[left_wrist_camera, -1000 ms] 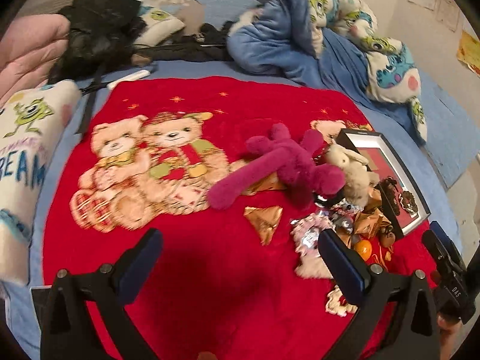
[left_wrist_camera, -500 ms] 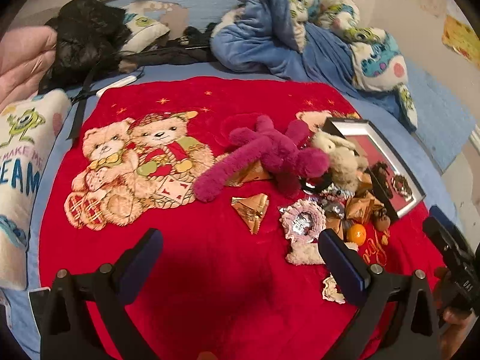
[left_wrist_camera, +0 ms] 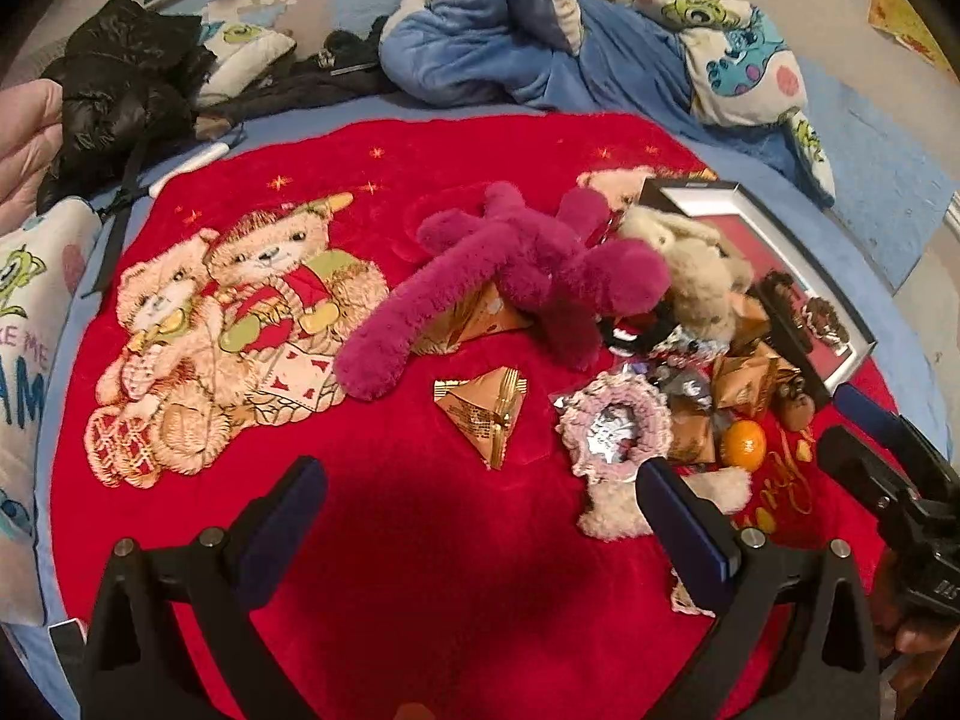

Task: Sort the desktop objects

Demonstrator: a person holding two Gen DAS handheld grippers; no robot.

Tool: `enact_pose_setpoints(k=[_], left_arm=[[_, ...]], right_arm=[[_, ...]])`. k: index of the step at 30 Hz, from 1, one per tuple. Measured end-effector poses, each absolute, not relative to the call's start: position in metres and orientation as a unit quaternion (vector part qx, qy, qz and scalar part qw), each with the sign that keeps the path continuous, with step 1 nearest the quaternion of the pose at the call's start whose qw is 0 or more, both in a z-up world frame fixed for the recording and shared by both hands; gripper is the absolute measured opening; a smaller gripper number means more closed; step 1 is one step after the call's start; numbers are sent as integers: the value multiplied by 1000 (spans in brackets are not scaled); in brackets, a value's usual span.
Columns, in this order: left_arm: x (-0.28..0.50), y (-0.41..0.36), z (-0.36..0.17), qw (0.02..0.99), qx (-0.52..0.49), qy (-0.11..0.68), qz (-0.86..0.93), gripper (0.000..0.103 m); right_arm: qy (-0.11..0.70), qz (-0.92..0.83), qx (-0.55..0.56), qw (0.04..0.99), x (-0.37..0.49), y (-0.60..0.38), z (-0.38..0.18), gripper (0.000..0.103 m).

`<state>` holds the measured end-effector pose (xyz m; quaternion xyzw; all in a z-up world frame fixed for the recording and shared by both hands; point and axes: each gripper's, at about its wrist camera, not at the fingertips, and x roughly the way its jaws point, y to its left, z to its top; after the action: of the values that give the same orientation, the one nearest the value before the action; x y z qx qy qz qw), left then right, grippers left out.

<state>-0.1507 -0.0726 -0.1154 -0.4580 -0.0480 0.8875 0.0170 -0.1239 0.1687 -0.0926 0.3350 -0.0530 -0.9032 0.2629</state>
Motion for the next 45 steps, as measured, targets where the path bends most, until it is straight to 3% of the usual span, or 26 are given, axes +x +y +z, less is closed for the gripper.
enact_pose_setpoints(k=[22, 27, 34, 37, 39, 40, 43, 45], left_arm=[[-229, -79, -198, 37, -511, -71, 856, 103], [-238, -75, -206, 27, -512, -47, 857, 103], [-238, -64, -213, 20, -505, -15, 863, 103], [-240, -63, -213, 26, -506, -11, 862, 103], [-240, -64, -213, 28, -502, -17, 864, 102], [-239, -65, -213, 26, -500, -18, 866, 100], [-236, -67, -209, 18, -490, -16, 871, 82], [-234, -70, -206, 1, -486, -16, 874, 52]], right_arm=[[-47, -867, 417, 267, -174, 139, -144, 71], [-33, -867, 427, 254, -180, 139, -154, 58], [-3, -869, 429, 249, -180, 133, -157, 58], [3, -869, 430, 246, -178, 129, -161, 42], [-19, -866, 436, 243, -178, 129, -164, 39], [-23, -868, 434, 239, -177, 130, -164, 38], [-27, -868, 436, 235, -176, 131, -164, 35], [-38, -868, 436, 233, -175, 134, -163, 35]])
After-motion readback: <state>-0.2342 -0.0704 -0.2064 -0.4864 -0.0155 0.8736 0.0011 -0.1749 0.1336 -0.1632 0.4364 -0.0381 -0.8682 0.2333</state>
